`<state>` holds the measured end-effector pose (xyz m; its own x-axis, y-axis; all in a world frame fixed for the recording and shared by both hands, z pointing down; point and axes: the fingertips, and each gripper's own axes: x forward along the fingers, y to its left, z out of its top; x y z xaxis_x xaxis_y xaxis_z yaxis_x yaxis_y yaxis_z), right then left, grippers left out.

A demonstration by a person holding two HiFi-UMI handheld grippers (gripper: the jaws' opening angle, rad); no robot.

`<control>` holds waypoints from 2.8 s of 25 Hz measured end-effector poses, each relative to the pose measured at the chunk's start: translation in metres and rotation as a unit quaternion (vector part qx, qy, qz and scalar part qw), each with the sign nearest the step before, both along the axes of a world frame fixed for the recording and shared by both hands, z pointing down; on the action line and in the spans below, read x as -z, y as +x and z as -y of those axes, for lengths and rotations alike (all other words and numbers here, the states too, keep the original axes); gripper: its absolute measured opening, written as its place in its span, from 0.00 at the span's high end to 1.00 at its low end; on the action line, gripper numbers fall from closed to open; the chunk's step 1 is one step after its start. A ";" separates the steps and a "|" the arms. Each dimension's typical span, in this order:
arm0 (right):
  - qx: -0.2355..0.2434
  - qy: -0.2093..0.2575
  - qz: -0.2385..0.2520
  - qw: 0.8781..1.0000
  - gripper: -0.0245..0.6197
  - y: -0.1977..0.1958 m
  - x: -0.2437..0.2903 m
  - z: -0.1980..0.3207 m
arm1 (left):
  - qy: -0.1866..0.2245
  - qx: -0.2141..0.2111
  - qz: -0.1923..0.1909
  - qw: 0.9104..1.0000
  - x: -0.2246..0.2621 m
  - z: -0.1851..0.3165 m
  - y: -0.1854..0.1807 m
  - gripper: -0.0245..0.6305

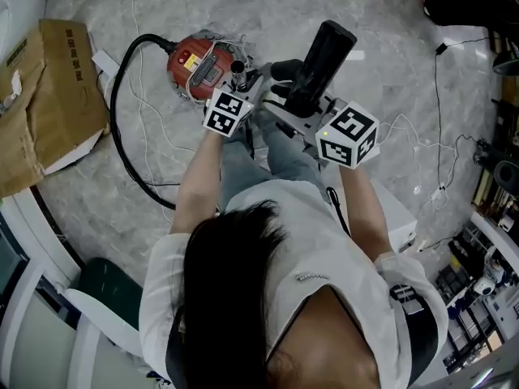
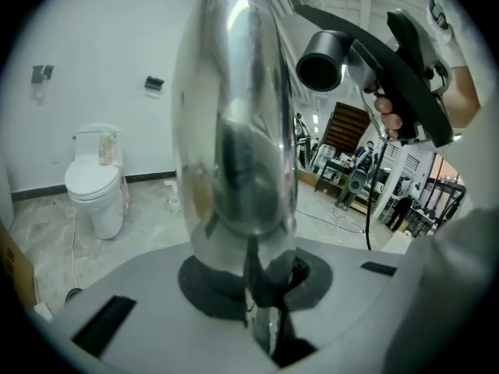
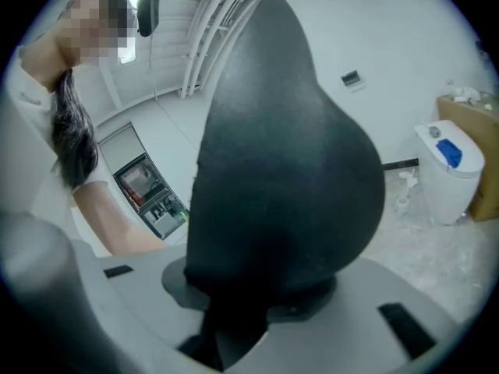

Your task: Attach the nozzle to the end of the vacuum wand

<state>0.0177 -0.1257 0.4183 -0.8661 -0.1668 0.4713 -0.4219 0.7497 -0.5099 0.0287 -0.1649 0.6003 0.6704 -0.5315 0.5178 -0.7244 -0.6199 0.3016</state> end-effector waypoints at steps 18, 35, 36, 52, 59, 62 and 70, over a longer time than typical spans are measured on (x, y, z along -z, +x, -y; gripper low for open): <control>0.116 -0.048 0.021 0.992 0.74 -0.002 0.027 -0.045 | 0.031 -0.032 0.025 0.999 0.034 -0.043 0.047 0.88; 0.152 -0.122 0.019 0.981 0.74 0.001 0.025 -0.057 | 0.035 -0.040 0.029 0.998 0.038 -0.057 0.056 0.88; 0.154 -0.126 0.016 0.980 0.74 0.000 0.026 -0.057 | 0.036 -0.041 0.029 0.998 0.038 -0.057 0.056 0.88; 0.228 -0.175 -0.022 0.958 0.74 -0.001 0.026 -0.058 | 0.042 -0.068 0.027 0.996 0.038 -0.060 0.059 0.88; 0.254 -0.179 -0.050 0.949 0.74 -0.003 0.022 -0.059 | 0.043 -0.085 0.029 0.995 0.037 -0.062 0.055 0.88; 0.270 -0.180 -0.067 0.944 0.74 -0.002 0.022 -0.062 | 0.044 -0.094 0.028 0.994 0.039 -0.064 0.056 0.88; 0.278 -0.171 -0.109 0.939 0.74 -0.005 0.021 -0.063 | 0.041 -0.107 0.025 0.993 0.040 -0.063 0.058 0.88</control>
<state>0.0129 -0.0626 0.3972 -0.6513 0.4766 0.5905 -0.1350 0.6929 -0.7082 0.0864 -0.1015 0.5607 0.7473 -0.4208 0.5143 -0.5859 -0.7824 0.2111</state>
